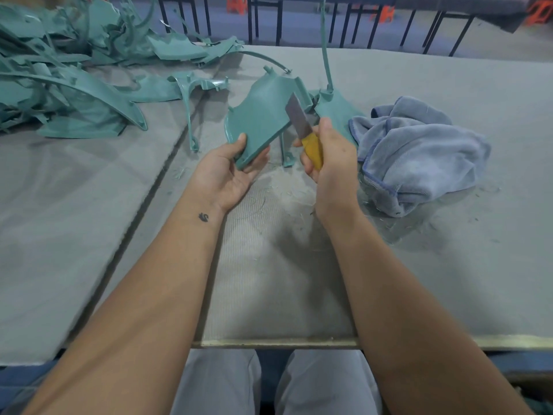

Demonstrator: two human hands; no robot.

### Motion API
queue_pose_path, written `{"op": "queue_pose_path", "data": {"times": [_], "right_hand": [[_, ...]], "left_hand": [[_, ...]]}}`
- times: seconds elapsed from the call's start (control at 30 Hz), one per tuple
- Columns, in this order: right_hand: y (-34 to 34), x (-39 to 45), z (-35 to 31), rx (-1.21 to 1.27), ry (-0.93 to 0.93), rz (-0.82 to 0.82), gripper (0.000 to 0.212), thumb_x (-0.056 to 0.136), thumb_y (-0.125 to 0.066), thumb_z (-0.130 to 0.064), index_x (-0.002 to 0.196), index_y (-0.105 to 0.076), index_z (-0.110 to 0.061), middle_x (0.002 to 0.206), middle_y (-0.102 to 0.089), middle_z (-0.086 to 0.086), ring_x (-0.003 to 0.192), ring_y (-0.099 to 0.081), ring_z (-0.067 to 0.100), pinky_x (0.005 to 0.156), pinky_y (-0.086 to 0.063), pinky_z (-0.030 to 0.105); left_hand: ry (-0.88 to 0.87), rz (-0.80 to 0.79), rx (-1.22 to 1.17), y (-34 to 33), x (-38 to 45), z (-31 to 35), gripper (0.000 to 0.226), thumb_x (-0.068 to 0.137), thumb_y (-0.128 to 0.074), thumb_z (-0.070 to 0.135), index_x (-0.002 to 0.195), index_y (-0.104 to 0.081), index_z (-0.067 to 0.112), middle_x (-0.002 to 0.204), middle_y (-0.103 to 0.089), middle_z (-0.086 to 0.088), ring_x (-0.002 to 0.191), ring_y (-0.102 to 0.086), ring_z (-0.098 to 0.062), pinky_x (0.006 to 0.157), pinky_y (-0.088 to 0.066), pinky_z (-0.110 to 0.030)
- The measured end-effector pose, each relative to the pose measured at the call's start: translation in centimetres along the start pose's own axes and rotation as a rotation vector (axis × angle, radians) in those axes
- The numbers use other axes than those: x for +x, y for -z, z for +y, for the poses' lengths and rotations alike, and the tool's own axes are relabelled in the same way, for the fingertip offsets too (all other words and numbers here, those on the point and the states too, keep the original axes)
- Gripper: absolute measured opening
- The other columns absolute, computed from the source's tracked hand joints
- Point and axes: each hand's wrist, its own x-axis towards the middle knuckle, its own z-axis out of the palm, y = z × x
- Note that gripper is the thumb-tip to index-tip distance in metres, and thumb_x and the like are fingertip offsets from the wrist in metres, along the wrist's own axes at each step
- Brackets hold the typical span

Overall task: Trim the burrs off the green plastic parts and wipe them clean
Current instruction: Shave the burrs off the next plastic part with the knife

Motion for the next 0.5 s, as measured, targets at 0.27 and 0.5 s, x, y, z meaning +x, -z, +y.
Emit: {"op": "queue_pose_path", "data": {"times": [0.27,0.5], "right_hand": [[0.0,0.1,0.8,-0.36,0.202,-0.011,0.023,0.101,-0.04,-0.022,0.081,-0.053,-0.024,0.067,-0.057,-0.005,0.056,-0.051,0.011,0.058,-0.047,0.029],[0.2,0.0,2.1,-0.764,0.353,-0.203,0.019,0.101,-0.042,-0.022,0.082,-0.04,-0.025,0.064,-0.054,0.006,0.059,-0.051,0.03,0.058,-0.048,0.05]], "left_hand": [[-0.085,-0.115,-0.111,-0.8,-0.4,-0.3,0.018,0.093,-0.05,-0.002,0.109,-0.058,0.0,0.101,-0.071,-0.02,0.099,-0.067,-0.034,0.094,-0.051,-0.047],[-0.052,-0.116,-0.175,-0.6,-0.4,0.2,0.02,0.098,-0.044,0.0,0.112,-0.058,-0.002,0.099,-0.072,-0.019,0.09,-0.071,-0.029,0.093,-0.053,-0.041]]}}
